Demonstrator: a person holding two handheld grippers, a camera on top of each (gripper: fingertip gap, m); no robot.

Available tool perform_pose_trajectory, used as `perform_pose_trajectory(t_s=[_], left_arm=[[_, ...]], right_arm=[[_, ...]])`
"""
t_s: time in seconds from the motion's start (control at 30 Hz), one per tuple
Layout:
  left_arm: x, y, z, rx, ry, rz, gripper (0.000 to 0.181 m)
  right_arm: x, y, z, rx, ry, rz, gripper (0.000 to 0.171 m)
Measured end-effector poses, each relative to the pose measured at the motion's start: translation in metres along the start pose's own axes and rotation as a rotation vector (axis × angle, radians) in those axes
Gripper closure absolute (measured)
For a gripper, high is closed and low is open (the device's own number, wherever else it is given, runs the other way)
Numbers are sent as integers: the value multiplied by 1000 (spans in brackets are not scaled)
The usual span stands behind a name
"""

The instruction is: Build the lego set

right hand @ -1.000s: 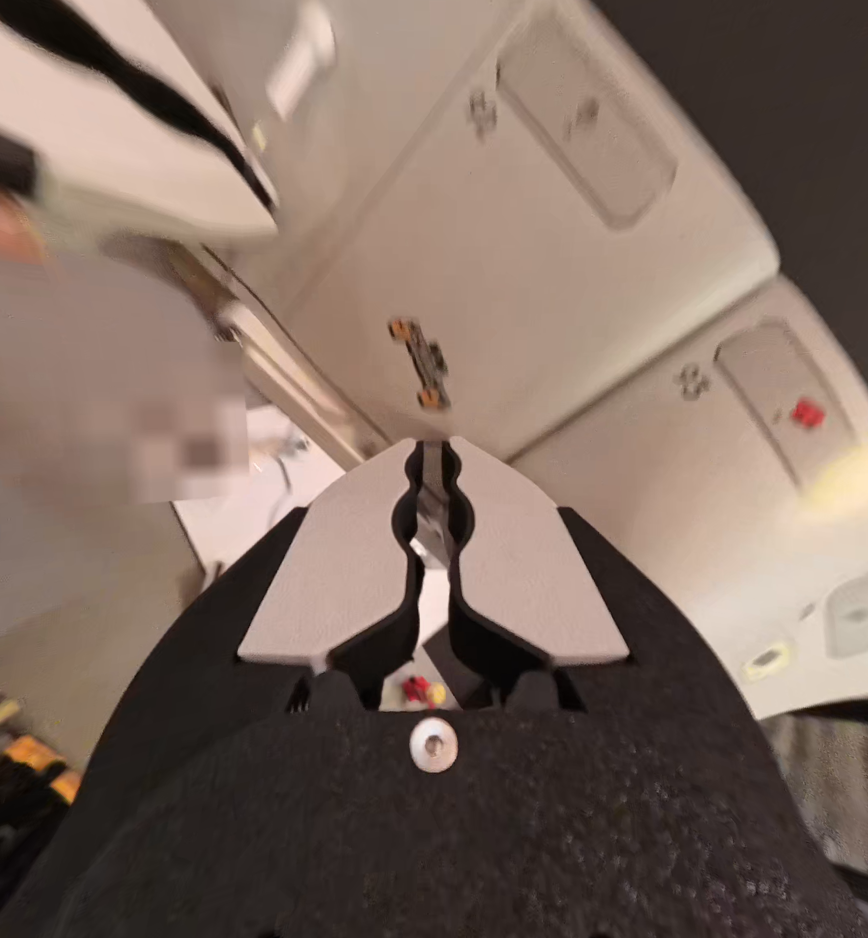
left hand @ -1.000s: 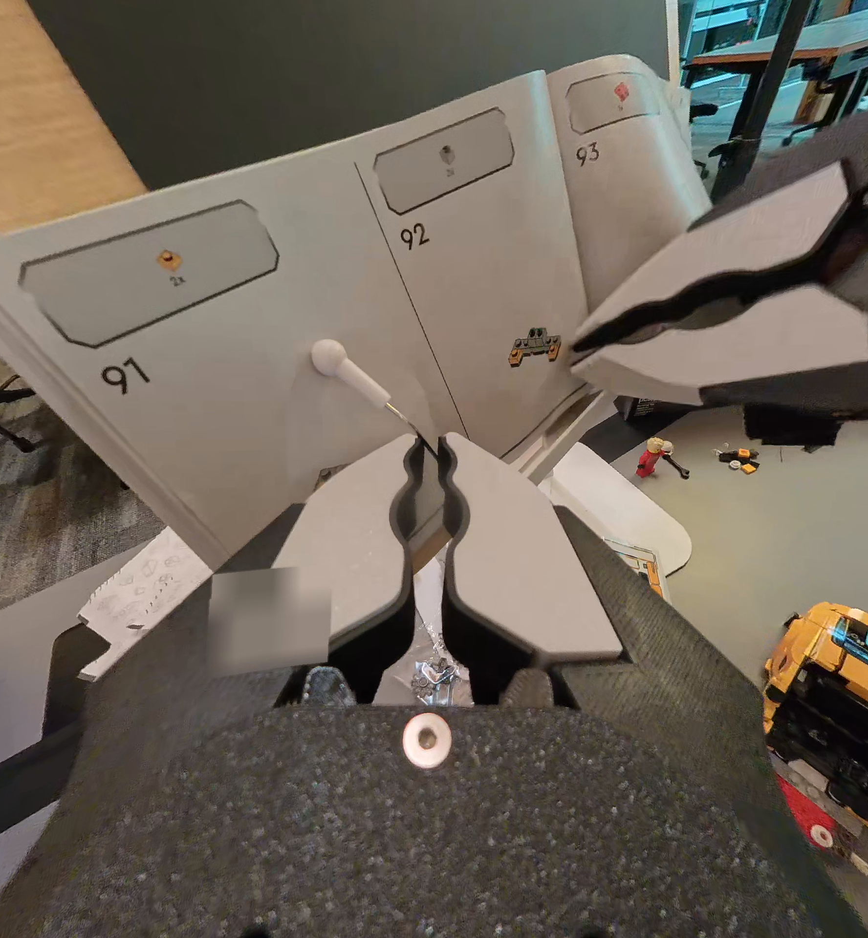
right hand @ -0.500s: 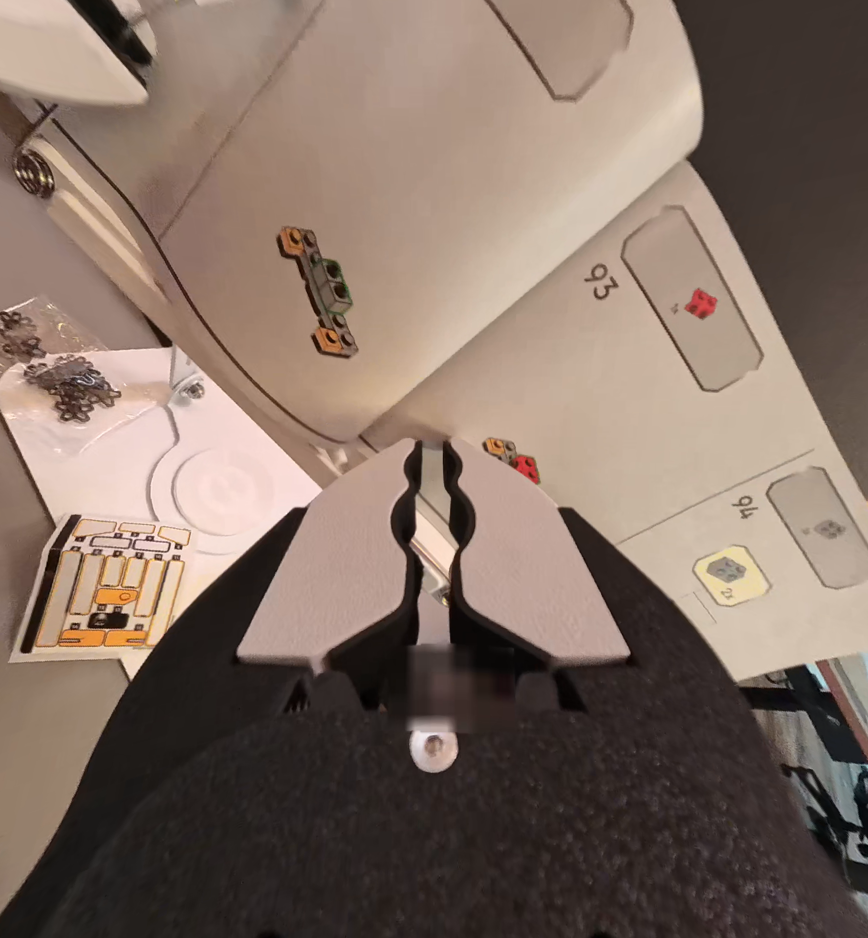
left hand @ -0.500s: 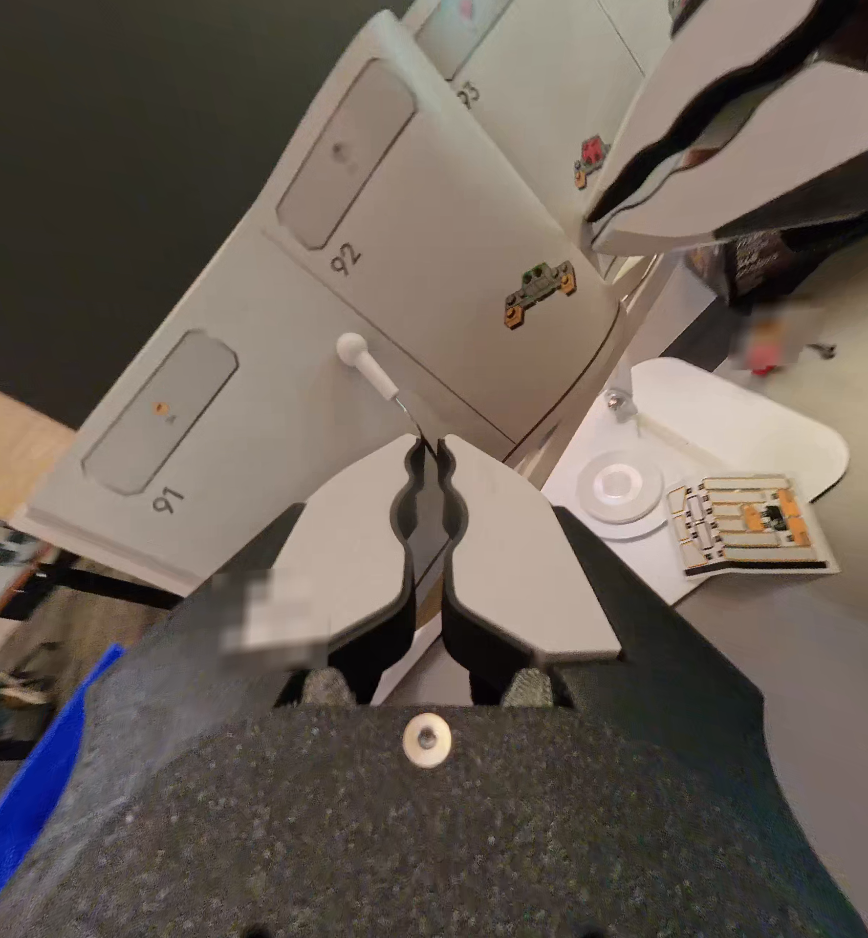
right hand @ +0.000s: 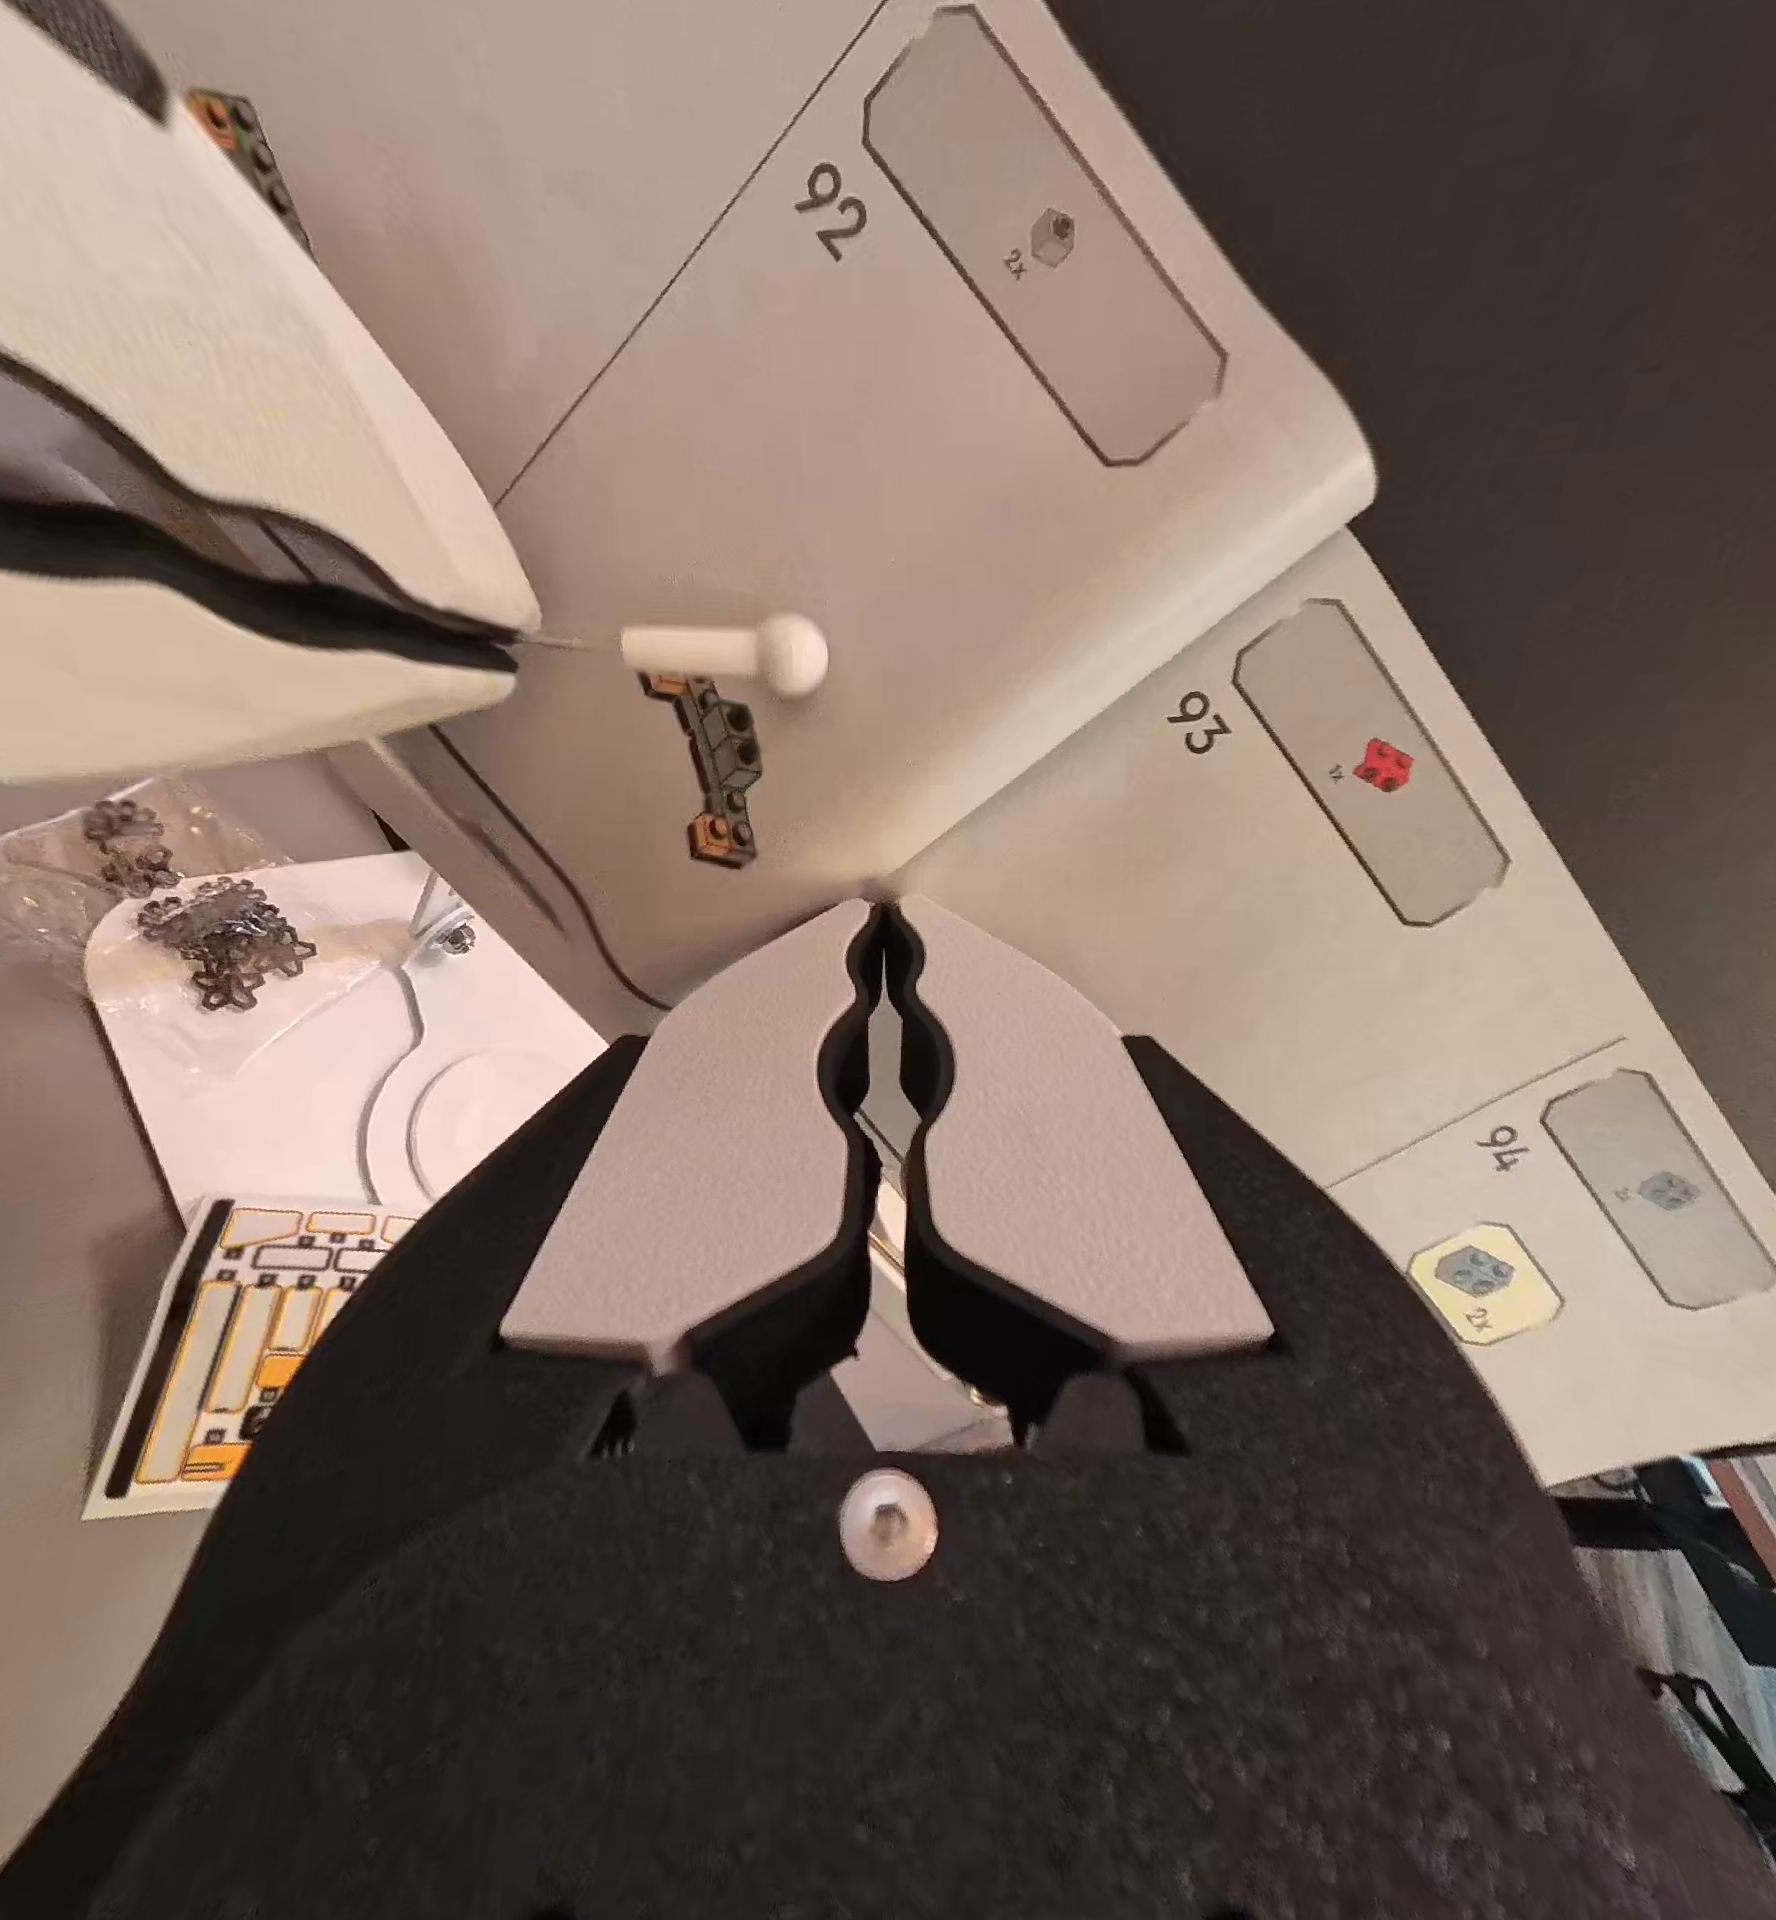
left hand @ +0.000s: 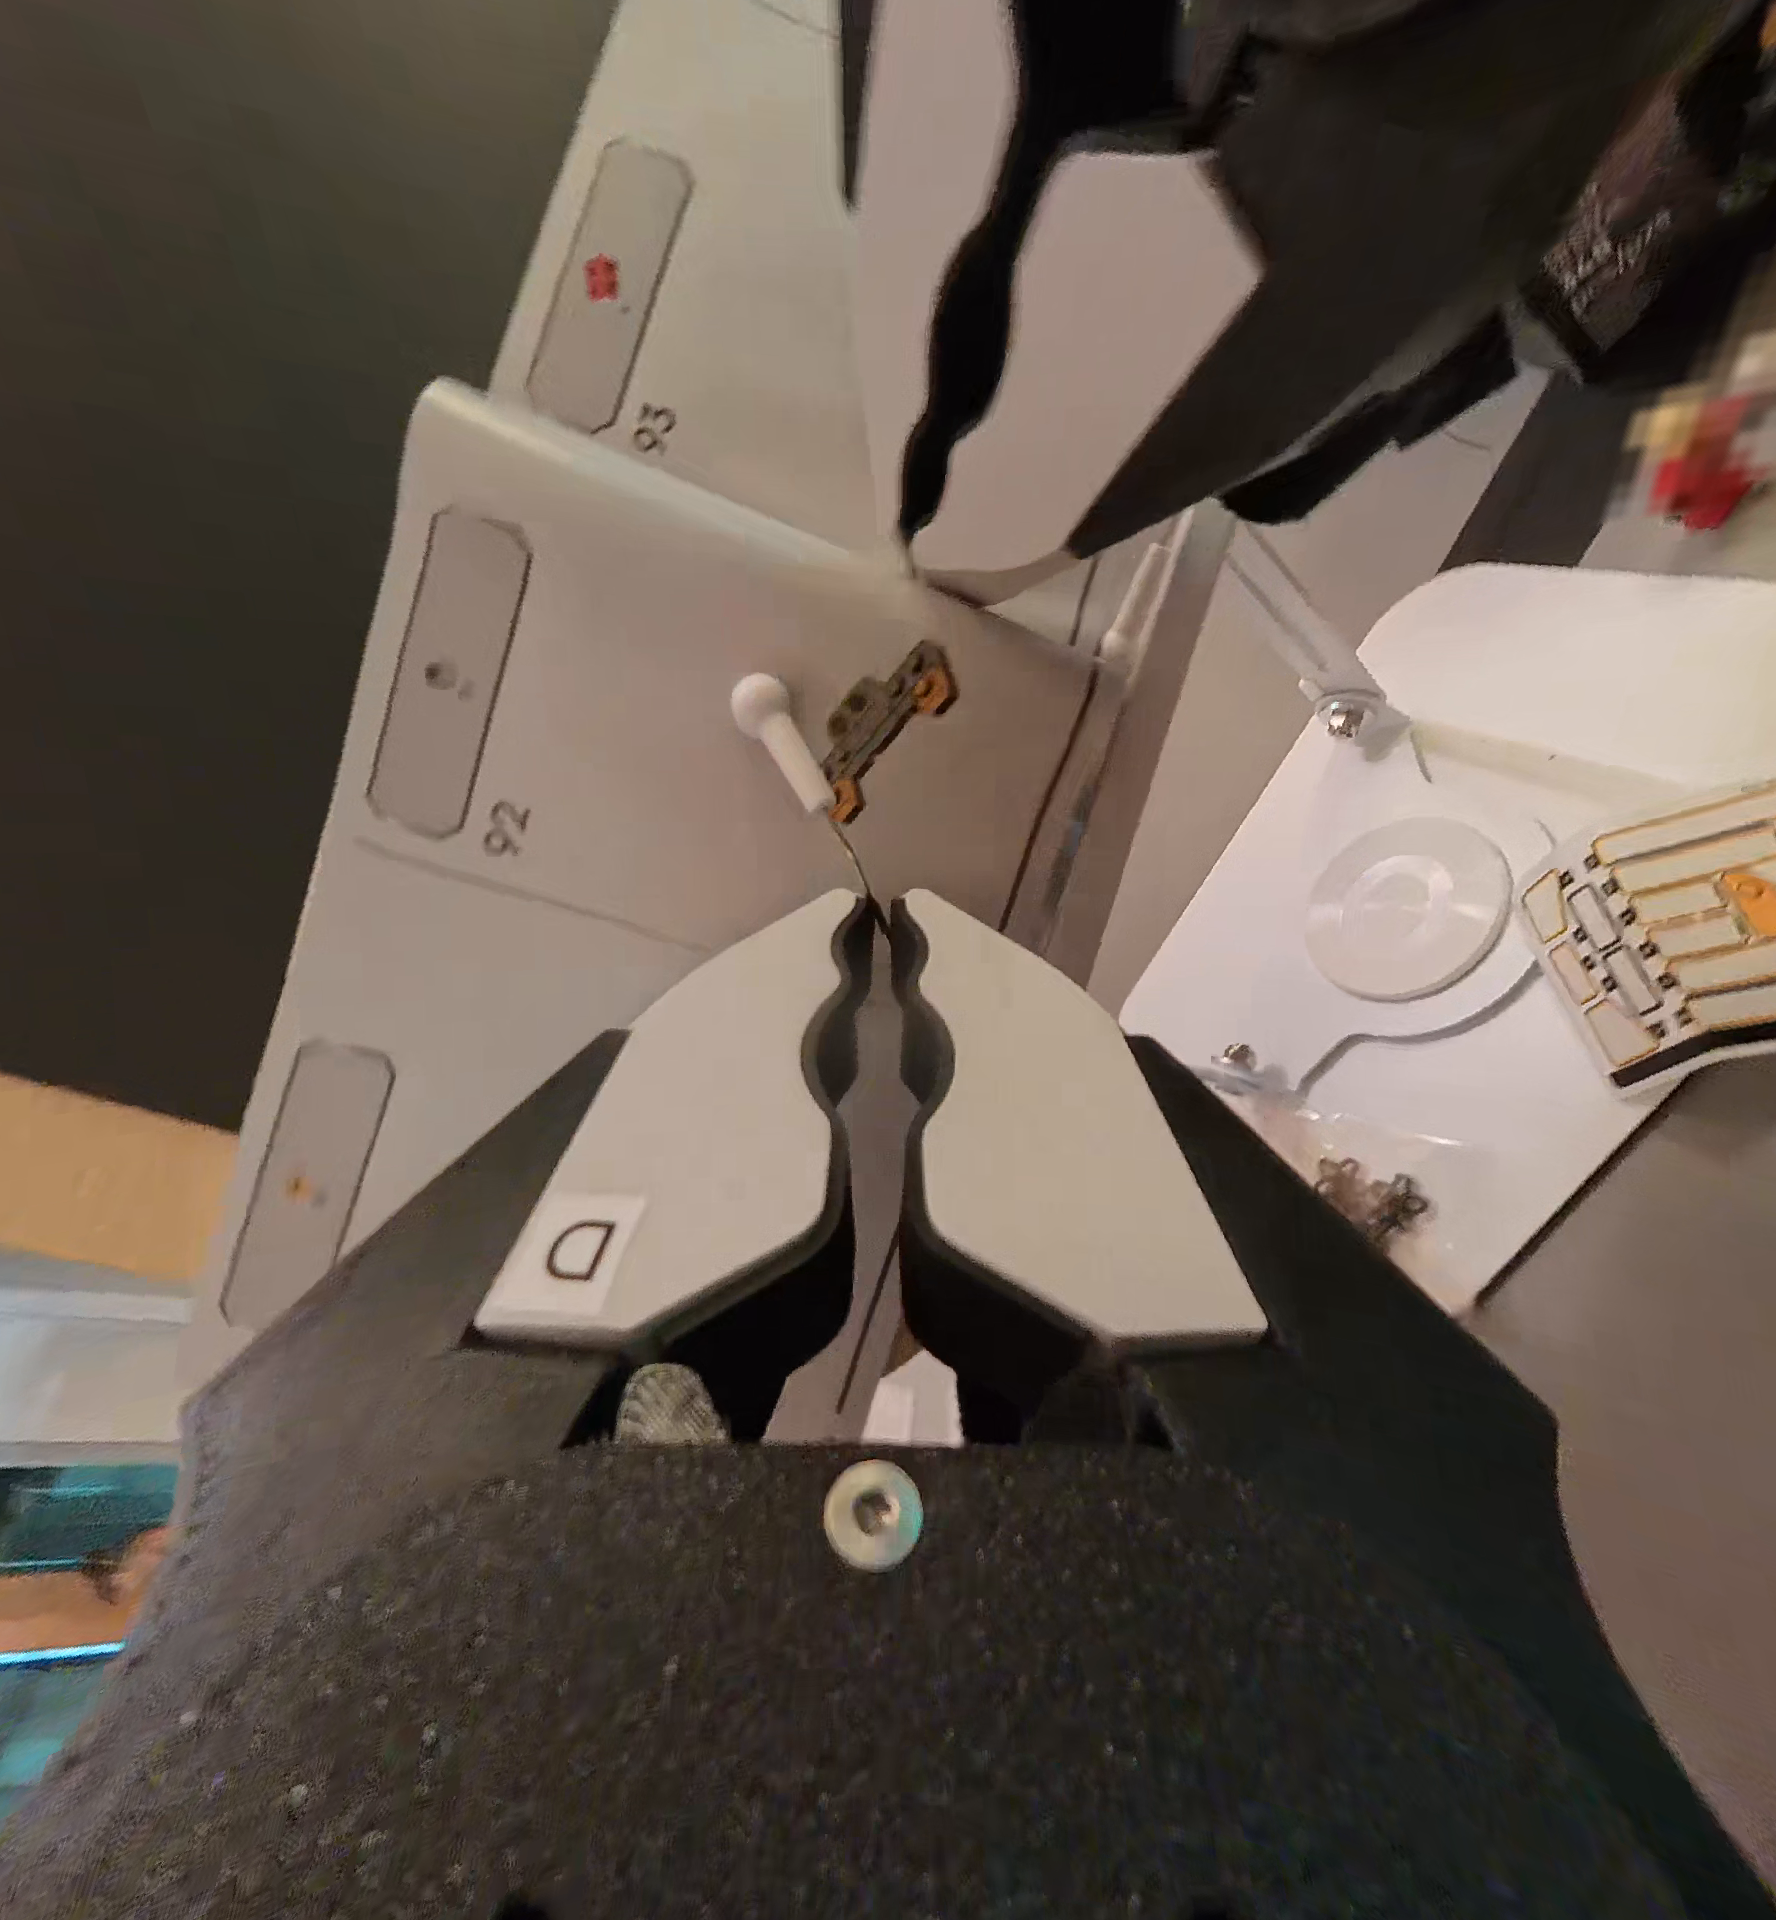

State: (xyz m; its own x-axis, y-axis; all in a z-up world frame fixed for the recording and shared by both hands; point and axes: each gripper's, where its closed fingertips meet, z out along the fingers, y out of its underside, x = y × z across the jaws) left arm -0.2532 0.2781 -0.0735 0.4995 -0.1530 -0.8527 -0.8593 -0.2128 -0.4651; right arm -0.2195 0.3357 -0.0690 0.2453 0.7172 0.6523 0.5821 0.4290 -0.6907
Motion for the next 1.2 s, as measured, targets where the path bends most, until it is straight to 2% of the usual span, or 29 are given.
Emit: perform_pose_trajectory(t_s=[0.1,0.27,0.53,0.73,0.83,1.03,1.1,1.2], left_arm=[[-1,1,0,-16,-15,40,178],[-8,5,-3,-11,-30,-43,178],[-2,1,0,-13,-24,68,178],[7,-1,11,-39,66,184,178],[9,0,10,-58,133,147,178],[12,4,11,-87,138,105,177],[14,9,12,-101,145,66,172],[12,10,11,-86,116,23,178]], right_arm=[[-1,-1,-2,-1,5,5,171],[-12,-16,-10,88,-13,-40,171],[-19,-19,1,46,-16,-28,171],[-25,-18,4,46,-42,-32,171],[-24,-14,0,52,-61,22,171],[1,7,-20,69,-66,194,171],[12,16,-24,58,-35,193,171],[22,30,-32,31,5,164,169]])
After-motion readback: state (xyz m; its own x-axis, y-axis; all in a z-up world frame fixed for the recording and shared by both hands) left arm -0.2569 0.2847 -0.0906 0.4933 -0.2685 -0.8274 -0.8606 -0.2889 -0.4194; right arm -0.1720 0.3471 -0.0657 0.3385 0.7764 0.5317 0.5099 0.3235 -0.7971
